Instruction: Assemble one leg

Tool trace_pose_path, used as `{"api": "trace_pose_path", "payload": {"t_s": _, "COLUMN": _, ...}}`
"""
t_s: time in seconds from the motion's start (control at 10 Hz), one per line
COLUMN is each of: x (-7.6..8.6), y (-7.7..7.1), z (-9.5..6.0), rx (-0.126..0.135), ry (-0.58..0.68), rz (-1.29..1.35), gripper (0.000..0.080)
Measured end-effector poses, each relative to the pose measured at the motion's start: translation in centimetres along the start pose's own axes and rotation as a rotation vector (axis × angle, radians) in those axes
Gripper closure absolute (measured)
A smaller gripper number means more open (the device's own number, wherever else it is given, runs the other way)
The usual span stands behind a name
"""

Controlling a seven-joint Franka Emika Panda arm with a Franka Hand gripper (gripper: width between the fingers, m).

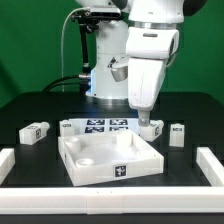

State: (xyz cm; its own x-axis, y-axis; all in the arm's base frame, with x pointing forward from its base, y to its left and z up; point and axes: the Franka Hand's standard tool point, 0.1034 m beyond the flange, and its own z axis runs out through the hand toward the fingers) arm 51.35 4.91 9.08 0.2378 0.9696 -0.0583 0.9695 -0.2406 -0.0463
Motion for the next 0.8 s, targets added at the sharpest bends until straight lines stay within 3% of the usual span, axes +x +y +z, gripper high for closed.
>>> {"api": "trace_pose_path", "payload": {"t_s": 0.2, "x": -1.2, "y": -0.1, "z": 0.5, "rx": 0.009, "ry": 0.012, "rz": -0.114, "gripper": 0.015}}
{"api": "trace_pose_path", "payload": {"t_s": 0.5, "x": -6.1, "y": -1.7, "z": 3.3, "rx": 0.015, "ry": 0.066, "rz": -0.483, "gripper": 0.015}}
{"api": "trace_pose_path", "payload": {"t_s": 0.6, "x": -6.6, "y": -1.5, "z": 3.5, "rx": -0.002, "ry": 0.07, "rz": -0.526, "gripper": 0.015}}
{"api": "trace_pose_path", "payload": {"t_s": 0.8, "x": -6.6, "y": -1.5, "z": 3.5, "rx": 0.001, "ry": 0.067, "rz": -0.499, "gripper": 0.015}}
